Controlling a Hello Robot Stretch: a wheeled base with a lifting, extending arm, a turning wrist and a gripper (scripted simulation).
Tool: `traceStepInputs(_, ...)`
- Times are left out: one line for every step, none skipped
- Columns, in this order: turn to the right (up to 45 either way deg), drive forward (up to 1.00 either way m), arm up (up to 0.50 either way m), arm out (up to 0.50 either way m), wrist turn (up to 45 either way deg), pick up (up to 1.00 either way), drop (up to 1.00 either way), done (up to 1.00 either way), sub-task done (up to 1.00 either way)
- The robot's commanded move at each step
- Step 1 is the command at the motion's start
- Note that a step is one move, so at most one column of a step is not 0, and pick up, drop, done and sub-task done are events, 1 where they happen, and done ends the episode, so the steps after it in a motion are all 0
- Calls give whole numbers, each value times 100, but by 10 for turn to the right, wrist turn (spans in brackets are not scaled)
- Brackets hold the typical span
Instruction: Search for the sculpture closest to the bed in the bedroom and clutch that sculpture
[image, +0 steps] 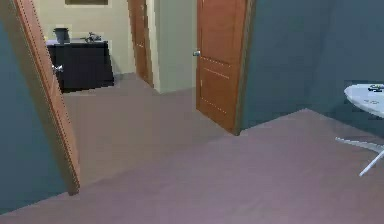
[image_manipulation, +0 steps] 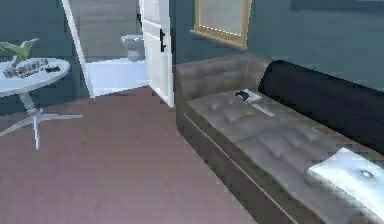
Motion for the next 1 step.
traceStepInputs(-450,0,0,0,0,0,0,0,0)
